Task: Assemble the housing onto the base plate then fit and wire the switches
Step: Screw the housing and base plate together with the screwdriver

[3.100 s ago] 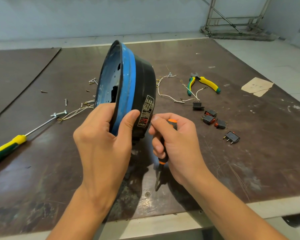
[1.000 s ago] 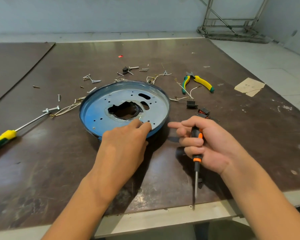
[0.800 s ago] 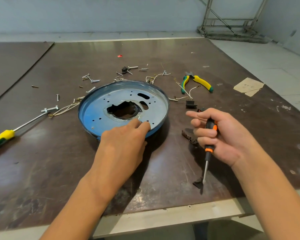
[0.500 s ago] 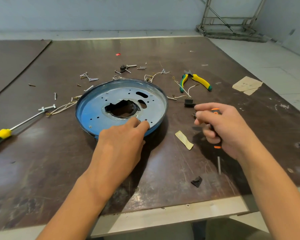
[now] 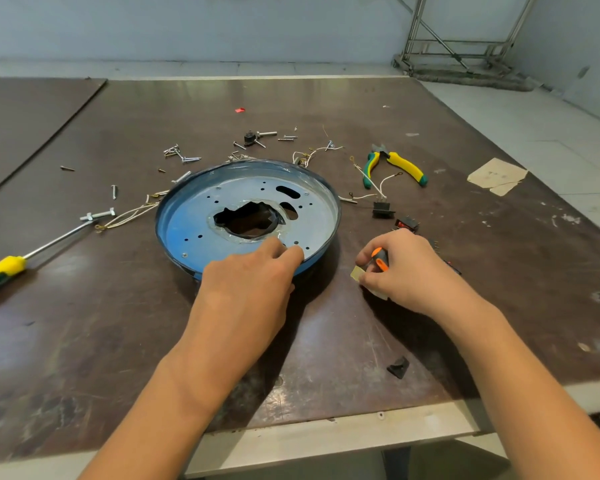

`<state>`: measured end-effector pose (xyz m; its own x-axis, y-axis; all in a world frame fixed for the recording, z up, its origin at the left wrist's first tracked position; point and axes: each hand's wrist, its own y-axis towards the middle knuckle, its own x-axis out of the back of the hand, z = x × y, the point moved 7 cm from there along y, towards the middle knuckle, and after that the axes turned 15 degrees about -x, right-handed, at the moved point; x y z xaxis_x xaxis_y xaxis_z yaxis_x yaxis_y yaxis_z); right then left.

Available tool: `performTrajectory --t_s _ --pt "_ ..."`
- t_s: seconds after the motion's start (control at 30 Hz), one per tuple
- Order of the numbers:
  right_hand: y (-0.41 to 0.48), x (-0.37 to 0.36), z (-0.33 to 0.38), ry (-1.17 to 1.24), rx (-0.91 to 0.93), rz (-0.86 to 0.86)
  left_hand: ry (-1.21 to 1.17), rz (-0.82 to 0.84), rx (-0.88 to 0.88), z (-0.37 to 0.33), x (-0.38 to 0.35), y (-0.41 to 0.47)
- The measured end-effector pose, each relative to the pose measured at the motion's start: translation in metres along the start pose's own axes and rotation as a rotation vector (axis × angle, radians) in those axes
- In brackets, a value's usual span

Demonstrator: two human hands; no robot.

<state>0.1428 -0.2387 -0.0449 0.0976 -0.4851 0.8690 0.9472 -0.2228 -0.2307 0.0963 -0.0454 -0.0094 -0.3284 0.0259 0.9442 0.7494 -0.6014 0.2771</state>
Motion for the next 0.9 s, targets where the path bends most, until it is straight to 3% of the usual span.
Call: performTrajectory --t_s 0.1,0.23,0.3,0.43,0.6,0.73,0.9 --pt "0.012 0.025 -0.013 0.219 -0.021 -0.099 0.001 0.003 0.005 0.0 0.0 0.0" --pt "0.024 0.083 -0.056 0.41 -0.17 -0.529 0.002 -0.001 0.016 0.002 0.0 -0.001" --pt "0.025 0.094 -0.064 0.423 -0.19 -0.605 -0.006 -0.006 0.026 0.002 0.0 -0.001" --pt "0.029 0.072 -0.026 0.324 -0.029 -0.45 -0.045 -0.013 0.085 0.005 0.004 -0.001" --pt "0.052 0.022 0.04 -0.033 0.123 -0.261 -0.062 -0.015 0.115 0.008 0.004 -0.005" --pt "0.071 0.0 0.069 -0.246 0.111 -0.295 -0.061 -0.004 0.097 0.006 0.004 -0.007" --pt "0.094 0.002 0.073 -0.335 0.09 -0.348 -0.064 0.005 0.121 0.009 0.002 -0.006"
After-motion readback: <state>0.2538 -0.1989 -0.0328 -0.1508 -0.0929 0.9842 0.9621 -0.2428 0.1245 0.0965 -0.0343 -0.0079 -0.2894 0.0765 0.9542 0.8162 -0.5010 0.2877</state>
